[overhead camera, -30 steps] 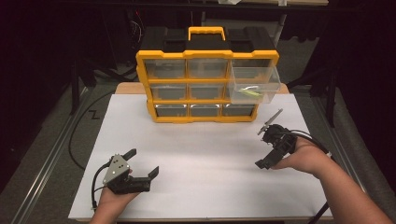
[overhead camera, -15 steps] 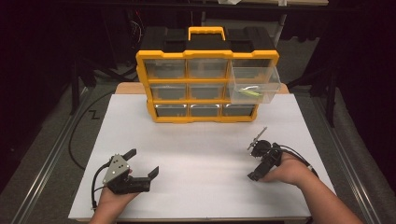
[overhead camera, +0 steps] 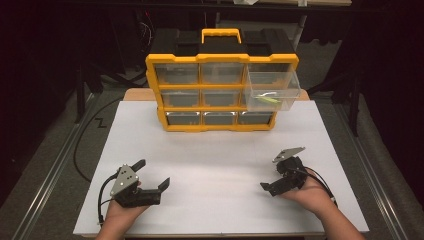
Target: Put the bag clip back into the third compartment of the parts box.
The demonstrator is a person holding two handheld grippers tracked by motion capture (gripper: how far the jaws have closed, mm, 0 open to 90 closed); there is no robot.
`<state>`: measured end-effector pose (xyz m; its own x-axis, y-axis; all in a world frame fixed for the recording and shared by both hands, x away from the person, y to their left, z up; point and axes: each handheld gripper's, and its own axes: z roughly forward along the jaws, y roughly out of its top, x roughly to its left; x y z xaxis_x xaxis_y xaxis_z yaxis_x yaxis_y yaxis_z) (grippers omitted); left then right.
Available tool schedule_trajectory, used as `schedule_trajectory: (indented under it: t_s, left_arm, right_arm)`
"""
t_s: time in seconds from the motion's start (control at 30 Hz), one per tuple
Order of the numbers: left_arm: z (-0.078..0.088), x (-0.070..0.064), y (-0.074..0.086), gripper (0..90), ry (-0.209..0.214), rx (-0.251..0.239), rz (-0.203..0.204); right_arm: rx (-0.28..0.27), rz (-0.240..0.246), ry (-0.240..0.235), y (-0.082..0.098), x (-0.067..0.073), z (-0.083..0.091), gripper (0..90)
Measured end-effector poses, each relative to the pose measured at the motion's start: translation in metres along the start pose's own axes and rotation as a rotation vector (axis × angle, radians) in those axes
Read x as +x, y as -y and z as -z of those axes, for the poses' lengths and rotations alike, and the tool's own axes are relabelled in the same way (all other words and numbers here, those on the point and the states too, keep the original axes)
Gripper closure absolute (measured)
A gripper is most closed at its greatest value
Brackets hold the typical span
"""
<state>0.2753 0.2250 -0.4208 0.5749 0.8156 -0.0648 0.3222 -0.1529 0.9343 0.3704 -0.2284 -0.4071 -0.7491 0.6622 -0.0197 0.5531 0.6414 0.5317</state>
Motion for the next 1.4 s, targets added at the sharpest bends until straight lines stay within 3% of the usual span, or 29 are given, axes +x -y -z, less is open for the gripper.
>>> schedule_trajectory:
  t_s: [0.17, 0.33, 0.5, 0.63, 0.83, 1.17, 1.4]
  left_arm:
    - [-0.001, 0.001, 0.0, 0.3, -0.003, 0.003, 0.007]
    - [0.0, 0.003, 0.001, 0.3, -0.007, -0.002, 0.014]
    - [0.001, 0.005, 0.001, 0.3, -0.016, -0.007, 0.027]
    - [0.002, 0.006, 0.002, 0.3, -0.022, -0.007, 0.036]
    - [0.001, 0.003, 0.0, 0.3, -0.017, -0.007, 0.02]
    - [0.0, -0.002, 0.0, 0.3, -0.021, 0.005, 0.003]
    - [0.001, -0.001, 0.0, 0.3, -0.021, 0.002, 0.003]
  right_arm:
    - [-0.18, -0.076, -0.022, 0.011, 0.0, 0.001, 0.0]
    - [-0.366, -0.148, 0.002, 0.021, 0.001, 0.008, 0.0]
    - [-0.529, -0.171, 0.036, 0.032, 0.004, 0.021, 0.0]
    - [-0.612, -0.193, 0.037, 0.047, 0.005, 0.03, 0.0]
    - [-0.615, -0.183, 0.035, 0.062, 0.006, 0.029, 0.0]
    - [-0.599, -0.133, 0.044, 0.056, 0.014, 0.023, 0.0]
    - [-0.618, -0.165, 0.049, 0.058, 0.011, 0.026, 0.0]
